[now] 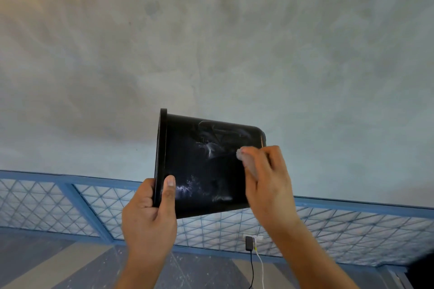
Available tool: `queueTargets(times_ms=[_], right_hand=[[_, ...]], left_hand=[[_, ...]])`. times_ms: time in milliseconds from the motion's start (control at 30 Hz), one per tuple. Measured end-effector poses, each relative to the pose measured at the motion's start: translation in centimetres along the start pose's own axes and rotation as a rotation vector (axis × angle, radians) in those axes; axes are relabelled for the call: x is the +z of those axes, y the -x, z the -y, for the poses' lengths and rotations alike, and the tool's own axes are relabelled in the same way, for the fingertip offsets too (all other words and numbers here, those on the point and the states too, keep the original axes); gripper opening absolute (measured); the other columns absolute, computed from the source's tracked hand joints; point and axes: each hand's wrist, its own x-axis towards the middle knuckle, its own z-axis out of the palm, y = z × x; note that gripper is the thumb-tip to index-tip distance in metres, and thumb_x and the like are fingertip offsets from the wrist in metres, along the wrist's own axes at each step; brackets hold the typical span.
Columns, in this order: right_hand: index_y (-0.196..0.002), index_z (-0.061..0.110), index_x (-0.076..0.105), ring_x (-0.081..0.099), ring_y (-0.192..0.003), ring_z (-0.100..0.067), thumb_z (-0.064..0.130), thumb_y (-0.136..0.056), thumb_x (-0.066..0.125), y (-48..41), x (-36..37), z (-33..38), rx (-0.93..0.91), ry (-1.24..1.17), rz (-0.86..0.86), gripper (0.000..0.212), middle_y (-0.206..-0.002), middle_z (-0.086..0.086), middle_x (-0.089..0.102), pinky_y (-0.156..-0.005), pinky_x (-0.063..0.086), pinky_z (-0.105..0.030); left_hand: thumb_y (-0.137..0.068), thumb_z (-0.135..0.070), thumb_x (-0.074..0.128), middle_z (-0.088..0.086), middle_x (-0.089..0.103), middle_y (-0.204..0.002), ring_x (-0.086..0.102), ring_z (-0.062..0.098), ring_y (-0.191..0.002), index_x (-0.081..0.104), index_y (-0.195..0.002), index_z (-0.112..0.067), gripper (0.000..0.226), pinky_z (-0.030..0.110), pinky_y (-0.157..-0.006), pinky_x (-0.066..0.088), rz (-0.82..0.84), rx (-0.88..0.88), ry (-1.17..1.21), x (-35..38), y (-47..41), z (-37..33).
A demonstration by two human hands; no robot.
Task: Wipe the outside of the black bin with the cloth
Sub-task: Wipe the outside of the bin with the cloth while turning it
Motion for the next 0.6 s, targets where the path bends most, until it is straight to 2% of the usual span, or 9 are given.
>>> queueTargets(times_ms=[133, 200, 300, 400, 467, 533, 567, 600], right_hand=[[-0.114, 0.011, 0.070, 0.062, -0.083, -0.024, 0.007, -0.098, 0.067, -4.2, 0.3, -2.2, 0.115, -0.027, -0.109, 0.017, -0.103, -0.008, 0.059, -0.075, 0.056, -0.038], [-0.112, 0.009, 0.072, 0.064, -0.087, -0.029, -0.003, -0.093, 0.068, -5.3, 0.9, -1.1, 0.047, 0.003, -0.147, 0.023, -0.103, -0.011, 0.063, -0.078, 0.057, -0.040], [-0.119, 0.014, 0.069, 0.060, -0.099, -0.022, -0.009, -0.090, 0.064, -2.8, 2.1, 2.8, -0.072, -0.010, 0.024, 0.038, -0.113, -0.004, 0.062, -0.084, 0.057, -0.037], [-0.120, 0.019, 0.067, 0.061, -0.096, -0.018, -0.004, -0.090, 0.069, 0.5, 1.6, 3.4, -0.137, -0.061, 0.109, 0.038, -0.116, 0.002, 0.056, -0.080, 0.059, -0.032], [-0.115, 0.019, 0.072, 0.062, -0.092, -0.017, 0.001, -0.095, 0.065, -0.8, 1.2, 1.2, 0.007, -0.061, 0.090, 0.028, -0.112, -0.001, 0.057, -0.085, 0.057, -0.028], [-0.111, 0.016, 0.075, 0.063, -0.088, -0.017, 0.006, -0.097, 0.065, -3.5, 1.0, -0.9, 0.148, -0.059, -0.007, 0.020, -0.106, -0.002, 0.058, -0.088, 0.051, -0.016], [-0.109, 0.014, 0.076, 0.065, -0.086, -0.020, 0.005, -0.097, 0.067, -4.8, 1.1, -1.1, 0.171, -0.062, -0.050, 0.018, -0.104, -0.003, 0.059, -0.088, 0.047, -0.010], [-0.108, 0.014, 0.076, 0.065, -0.086, -0.022, 0.001, -0.095, 0.067, -5.5, 1.4, -0.6, 0.147, -0.049, -0.071, 0.020, -0.103, -0.004, 0.060, -0.088, 0.047, -0.011]], left_hand=[[-0.093, -0.053, 0.046, -0.008, 0.054, -0.058, 0.054, 0.010, -0.057, 0.055, -0.072, -0.023, 0.038, 0.022, -0.053, 0.035, 0.022, 0.032, -0.024, -0.1, 0.1, 0.1], [-0.094, -0.053, 0.046, -0.008, 0.053, -0.057, 0.055, 0.008, -0.058, 0.054, -0.071, -0.024, 0.038, 0.022, -0.052, 0.035, 0.020, 0.046, -0.029, 0.0, 0.2, -0.2], [-0.094, -0.053, 0.045, -0.004, 0.054, -0.057, 0.057, 0.006, -0.063, 0.054, -0.071, -0.022, 0.039, 0.024, -0.052, 0.035, 0.006, 0.039, -0.036, 0.1, 0.2, -0.3], [-0.092, -0.053, 0.045, -0.003, 0.056, -0.059, 0.055, 0.011, -0.059, 0.056, -0.072, -0.019, 0.041, 0.025, -0.053, 0.034, -0.001, 0.013, -0.036, -0.3, 0.0, 0.1], [-0.091, -0.053, 0.045, -0.003, 0.058, -0.060, 0.056, 0.011, -0.061, 0.058, -0.075, -0.019, 0.040, 0.023, -0.053, 0.035, 0.012, 0.000, -0.032, -0.6, 0.0, 0.4], [-0.091, -0.053, 0.046, -0.004, 0.058, -0.061, 0.056, 0.010, -0.061, 0.059, -0.075, -0.021, 0.037, 0.022, -0.053, 0.035, 0.023, 0.007, -0.050, -0.7, 0.3, 0.4], [-0.091, -0.052, 0.046, -0.004, 0.058, -0.060, 0.056, 0.009, -0.059, 0.058, -0.075, -0.022, 0.036, 0.021, -0.053, 0.035, 0.026, 0.009, -0.051, -0.7, 0.4, 0.3], [-0.092, -0.052, 0.046, -0.005, 0.057, -0.058, 0.055, 0.009, -0.057, 0.057, -0.074, -0.023, 0.036, 0.021, -0.052, 0.034, 0.025, 0.010, -0.049, -0.6, 0.5, 0.1]])
